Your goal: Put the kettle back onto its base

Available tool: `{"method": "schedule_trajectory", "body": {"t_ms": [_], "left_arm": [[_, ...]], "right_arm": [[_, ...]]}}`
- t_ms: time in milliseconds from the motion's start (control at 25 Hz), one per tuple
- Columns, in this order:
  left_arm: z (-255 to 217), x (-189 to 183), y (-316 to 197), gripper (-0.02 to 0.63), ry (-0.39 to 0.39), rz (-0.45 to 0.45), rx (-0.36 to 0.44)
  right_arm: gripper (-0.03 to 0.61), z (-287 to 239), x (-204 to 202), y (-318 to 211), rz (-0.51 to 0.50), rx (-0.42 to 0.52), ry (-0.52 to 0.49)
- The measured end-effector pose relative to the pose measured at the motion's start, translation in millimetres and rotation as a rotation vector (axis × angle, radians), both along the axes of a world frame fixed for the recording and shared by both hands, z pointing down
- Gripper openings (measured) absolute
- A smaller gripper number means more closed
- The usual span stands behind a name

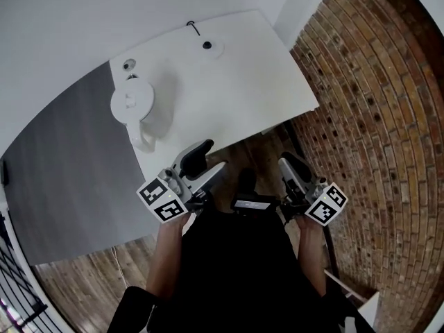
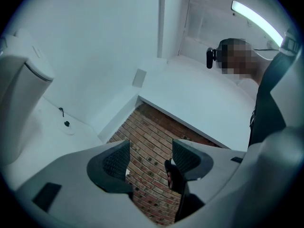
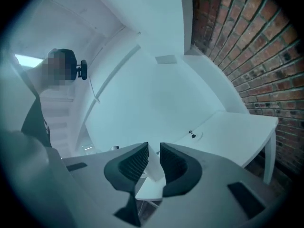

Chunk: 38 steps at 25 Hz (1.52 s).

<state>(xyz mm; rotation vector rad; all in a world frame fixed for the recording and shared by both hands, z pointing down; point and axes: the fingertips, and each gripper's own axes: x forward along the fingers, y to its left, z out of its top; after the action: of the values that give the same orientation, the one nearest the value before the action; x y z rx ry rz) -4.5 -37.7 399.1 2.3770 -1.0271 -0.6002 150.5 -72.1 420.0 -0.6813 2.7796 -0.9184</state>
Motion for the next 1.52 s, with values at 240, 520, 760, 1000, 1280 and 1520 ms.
{"method": "schedule_trajectory", "body": {"t_ms": [240, 520, 760, 1000, 1280, 1520], "left_arm": [[0.8, -3.9, -35.0, 0.281, -0.054, -0.164, -0.035], [7.7, 9.7, -72.4, 0.281, -0.084, -0.328, -0.103], [13.8, 8.4, -66.2, 0.282, -0.122, -0.445, -0.172], [12.7, -9.9, -64.2, 0.282, -0.141, -0.515, -0.169], [16.4, -43.9, -56.5, 0.282, -0.168, -0.603, -0.160], [31.3, -95.7, -27.4, 0.282, -0.144, -0.787, -0.203]], "right_arm": [[0.077, 2.5, -14.2, -64.0, -0.165, 0.003, -0.047], [0.077, 4.6, -0.4, -119.8, -0.306, 0.003, -0.063], [0.078, 21.0, -5.5, -134.8, -0.407, -0.051, -0.091], [0.077, 17.3, -32.9, -135.6, -0.481, -0.043, -0.102], [0.077, 6.2, -60.9, -136.8, -0.521, -0.007, -0.079], [0.078, 3.3, -82.7, -132.6, -0.538, -0.006, -0.055]]}}
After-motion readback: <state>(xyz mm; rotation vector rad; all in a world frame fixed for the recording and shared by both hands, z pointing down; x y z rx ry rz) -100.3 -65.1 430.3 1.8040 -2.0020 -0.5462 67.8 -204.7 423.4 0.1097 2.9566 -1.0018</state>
